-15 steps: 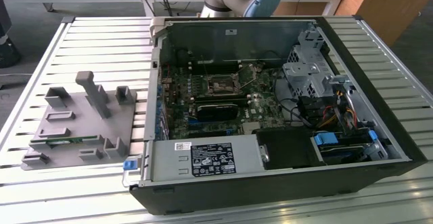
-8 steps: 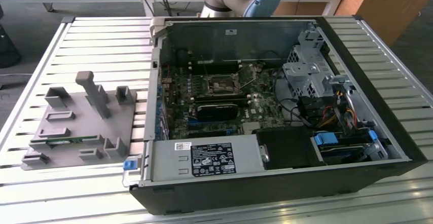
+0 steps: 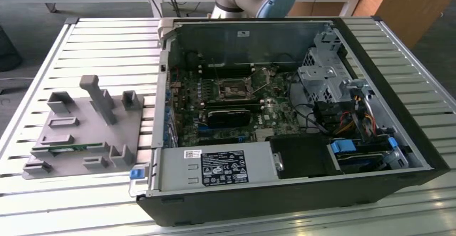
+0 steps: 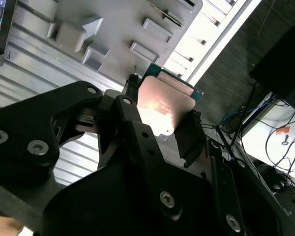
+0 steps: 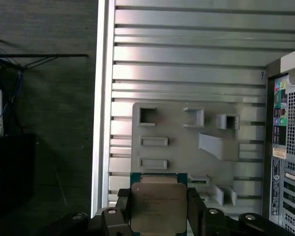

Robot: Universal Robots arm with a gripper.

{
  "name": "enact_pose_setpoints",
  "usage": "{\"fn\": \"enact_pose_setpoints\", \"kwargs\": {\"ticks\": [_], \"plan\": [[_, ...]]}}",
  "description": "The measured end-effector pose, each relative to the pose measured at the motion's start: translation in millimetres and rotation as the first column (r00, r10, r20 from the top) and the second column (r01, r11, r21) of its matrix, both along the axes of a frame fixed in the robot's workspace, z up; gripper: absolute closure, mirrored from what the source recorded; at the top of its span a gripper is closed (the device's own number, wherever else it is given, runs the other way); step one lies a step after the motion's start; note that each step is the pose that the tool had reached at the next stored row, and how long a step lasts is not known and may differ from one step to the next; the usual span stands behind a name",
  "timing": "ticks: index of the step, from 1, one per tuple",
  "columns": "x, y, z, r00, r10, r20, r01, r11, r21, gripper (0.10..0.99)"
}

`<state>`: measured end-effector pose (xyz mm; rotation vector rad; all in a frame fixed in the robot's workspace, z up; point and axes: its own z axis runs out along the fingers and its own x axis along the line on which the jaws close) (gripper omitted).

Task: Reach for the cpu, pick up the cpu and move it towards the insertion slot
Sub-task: 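Pick up the cpu and move it towards the insertion slot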

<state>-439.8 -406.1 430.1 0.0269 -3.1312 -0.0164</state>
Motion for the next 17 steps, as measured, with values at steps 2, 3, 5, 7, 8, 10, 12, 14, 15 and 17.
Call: {"fn": "enact_pose_setpoints", "kwargs": {"ticks": [2, 3, 5, 7, 8, 10, 12, 14, 15, 17], "plan": [[3.3, 0.0, 0.1, 1.0000, 0.000, -0.0001, 0.000, 1.0000, 0.000, 0.545], [4.9, 0.0, 0.1, 1.0000, 0.000, -0.0001, 0.000, 1.0000, 0.000, 0.545], [8.3, 0.0, 0.1, 1.0000, 0.000, -0.0002, 0.000, 1.0000, 0.000, 0.545], [13.2, 0.0, 0.1, 1.0000, 0.000, -0.0001, 0.000, 1.0000, 0.000, 0.545], [15.9, 0.0, 0.1, 1.0000, 0.000, -0.0003, 0.000, 1.0000, 0.000, 0.545], [19.9, 0.0, 0.1, 1.0000, 0.000, -0.0001, 0.000, 1.0000, 0.000, 0.545], [23.4, 0.0, 0.1, 1.0000, 0.000, -0.0003, 0.000, 1.0000, 0.000, 0.545], [27.1, 0.0, 0.1, 1.0000, 0.000, -0.0002, 0.000, 1.0000, 0.000, 0.545], [29.1, -0.1, 0.1, 1.0000, 0.000, -0.0002, 0.000, 1.0000, 0.000, 0.545], [33.1, 0.0, 0.1, 1.0000, 0.000, -0.0001, 0.000, 1.0000, 0.000, 0.545]]}}
